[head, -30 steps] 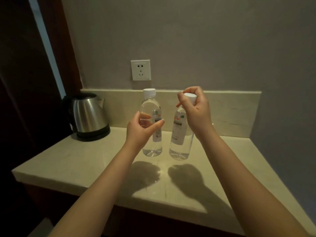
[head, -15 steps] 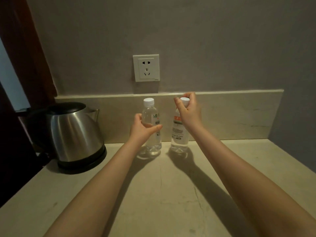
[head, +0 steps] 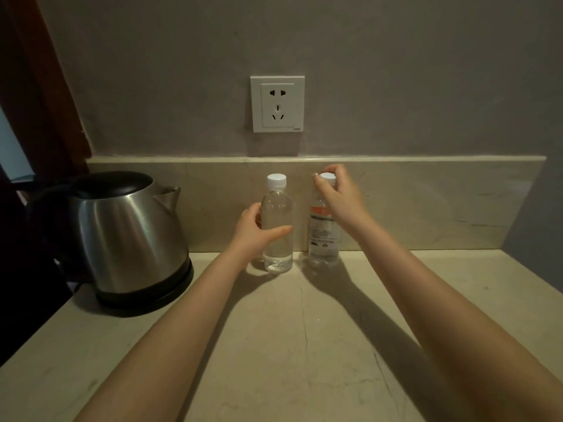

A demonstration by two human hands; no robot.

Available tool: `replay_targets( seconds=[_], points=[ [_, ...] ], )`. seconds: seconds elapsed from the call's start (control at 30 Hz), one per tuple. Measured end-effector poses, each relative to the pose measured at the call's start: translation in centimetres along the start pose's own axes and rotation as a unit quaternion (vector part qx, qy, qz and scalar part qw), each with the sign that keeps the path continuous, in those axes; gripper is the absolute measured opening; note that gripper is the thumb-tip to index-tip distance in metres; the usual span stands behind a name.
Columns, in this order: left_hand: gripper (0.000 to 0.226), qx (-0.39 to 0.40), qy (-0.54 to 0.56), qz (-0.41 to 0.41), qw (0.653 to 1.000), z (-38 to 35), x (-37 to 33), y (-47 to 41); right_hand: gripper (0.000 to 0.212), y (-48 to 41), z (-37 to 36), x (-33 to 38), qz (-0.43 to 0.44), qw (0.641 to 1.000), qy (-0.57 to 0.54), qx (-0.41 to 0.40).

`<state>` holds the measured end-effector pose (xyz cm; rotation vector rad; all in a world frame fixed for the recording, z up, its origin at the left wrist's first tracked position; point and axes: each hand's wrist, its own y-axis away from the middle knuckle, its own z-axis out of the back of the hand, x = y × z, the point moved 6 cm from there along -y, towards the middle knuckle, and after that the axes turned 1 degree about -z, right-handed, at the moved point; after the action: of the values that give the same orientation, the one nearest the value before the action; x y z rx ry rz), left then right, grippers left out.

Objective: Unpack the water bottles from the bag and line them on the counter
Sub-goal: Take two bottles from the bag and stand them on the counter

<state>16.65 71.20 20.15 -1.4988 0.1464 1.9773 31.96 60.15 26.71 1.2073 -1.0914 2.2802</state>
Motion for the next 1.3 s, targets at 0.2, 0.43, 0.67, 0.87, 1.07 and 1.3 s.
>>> replay_targets(
  seconds=[0.2,0.43,0.67,0.87,1.07,1.3],
  points=[
    [0.081,-0.009,-0.073,-0.019,0.997,1.1,-2.6,0.0,0.041,-0.4,2.2,1.1,0.019,0.988,0.003,0.151],
    [0.038,-0.094,-0.309,-0.072,0.944,1.4,-9.4,-2.3,0.038,-0.7,3.0,1.7,0.078,0.970,0.176,0.147],
    [0.030,0.091,-0.315,-0.136,0.935,1.2,-11.2,-3.3,0.046,-0.3,2.9,2.7,0.099,0.939,0.328,0.023],
    [0.036,0.142,-0.311,-0.126,0.931,1.1,-11.9,-3.0,0.050,-0.8,2.9,2.6,0.048,0.968,0.194,0.152],
    [0.045,0.012,-0.472,-0.103,0.876,1.3,-12.2,-2.4,0.039,-1.1,2.4,2.5,0.054,0.957,0.145,0.246],
    [0.026,0.097,-0.431,-0.136,0.887,0.8,-12.3,-2.3,0.045,-0.4,2.6,3.3,0.113,0.926,0.353,0.067]
  ],
)
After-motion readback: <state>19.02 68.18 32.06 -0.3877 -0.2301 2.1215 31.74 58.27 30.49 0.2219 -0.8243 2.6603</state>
